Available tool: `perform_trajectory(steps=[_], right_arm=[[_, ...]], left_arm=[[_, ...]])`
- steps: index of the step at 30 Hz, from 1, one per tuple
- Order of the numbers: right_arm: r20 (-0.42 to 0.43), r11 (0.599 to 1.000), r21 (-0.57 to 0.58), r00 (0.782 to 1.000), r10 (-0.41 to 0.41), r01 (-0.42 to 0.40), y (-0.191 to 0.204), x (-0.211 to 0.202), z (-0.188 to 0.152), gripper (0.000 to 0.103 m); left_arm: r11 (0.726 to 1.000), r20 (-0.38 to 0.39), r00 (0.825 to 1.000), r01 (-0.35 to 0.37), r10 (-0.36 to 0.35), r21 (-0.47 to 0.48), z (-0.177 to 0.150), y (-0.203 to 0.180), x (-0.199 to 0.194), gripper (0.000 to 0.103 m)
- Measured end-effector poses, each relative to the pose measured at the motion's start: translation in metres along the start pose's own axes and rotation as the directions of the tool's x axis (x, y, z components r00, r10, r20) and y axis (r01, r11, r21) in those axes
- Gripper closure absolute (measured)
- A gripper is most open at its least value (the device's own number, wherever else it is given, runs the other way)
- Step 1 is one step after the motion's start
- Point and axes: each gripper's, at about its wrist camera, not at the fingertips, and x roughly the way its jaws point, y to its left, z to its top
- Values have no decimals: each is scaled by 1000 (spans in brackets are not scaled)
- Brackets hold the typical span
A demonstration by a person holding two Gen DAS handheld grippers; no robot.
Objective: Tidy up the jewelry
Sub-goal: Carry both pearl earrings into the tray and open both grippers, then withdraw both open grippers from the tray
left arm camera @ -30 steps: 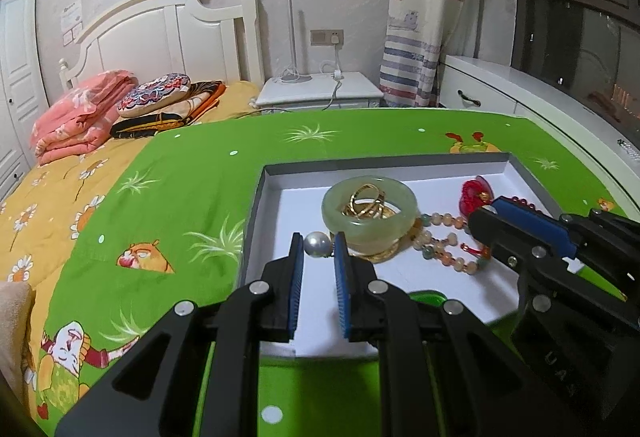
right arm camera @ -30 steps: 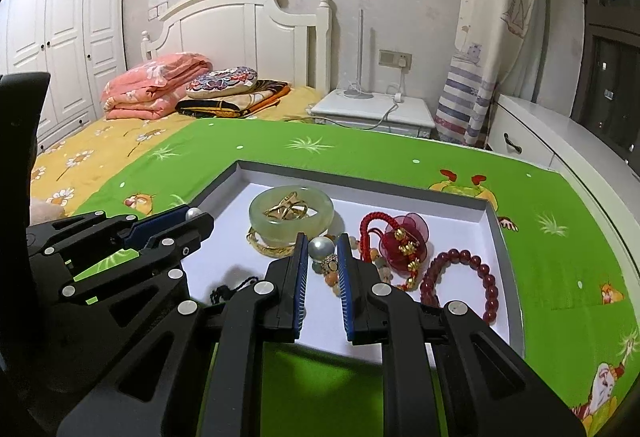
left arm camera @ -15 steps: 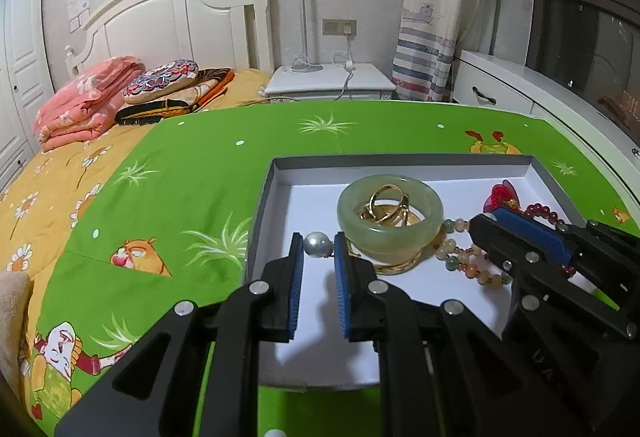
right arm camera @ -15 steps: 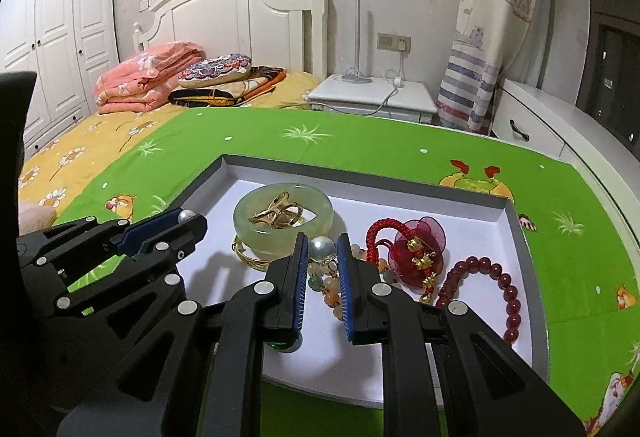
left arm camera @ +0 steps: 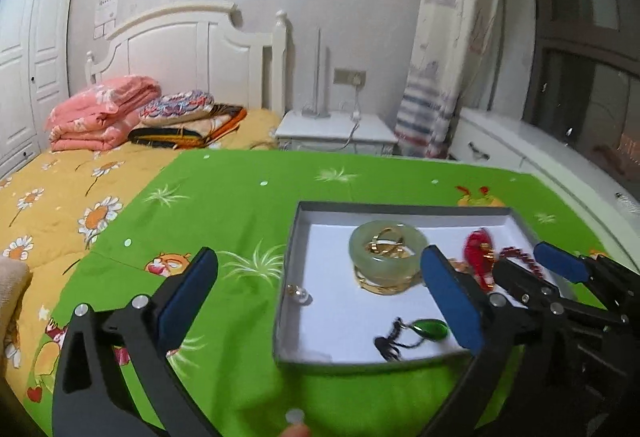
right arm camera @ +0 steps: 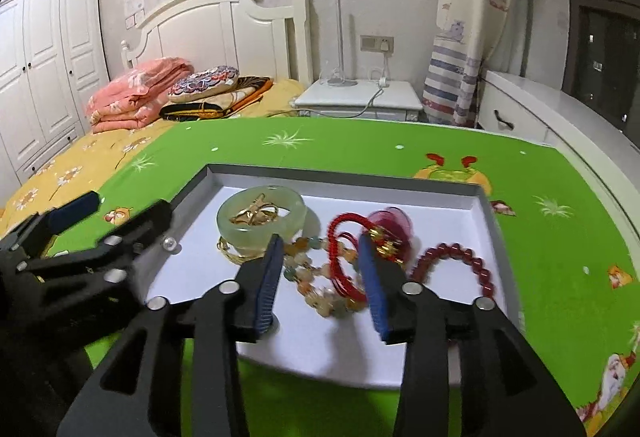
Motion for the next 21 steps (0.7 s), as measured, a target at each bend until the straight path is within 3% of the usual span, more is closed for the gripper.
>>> perform_trajectory(steps=[2, 8, 10, 21], right_arm=[[30, 1000, 5, 1000, -3, 3, -4, -14, -5, 44], [52, 999, 2, 997, -49, 49, -13, -44, -25, 36], [50, 999, 8, 997, -53, 53, -16, -51, -30, 33], [84, 997, 10, 994, -73, 73, -16, -88, -65, 27]], left_arm=[[1000, 16, 1000, 13, -13, -1, -5, -2, -13, 5], [999, 26, 999, -33, 32, 41, -27, -13, -46, 5], [999, 18, 1000, -19, 18, 50, -33, -15, -54, 5], [995, -12, 1000, 0, 2, 104, -61, -25, -68, 5]])
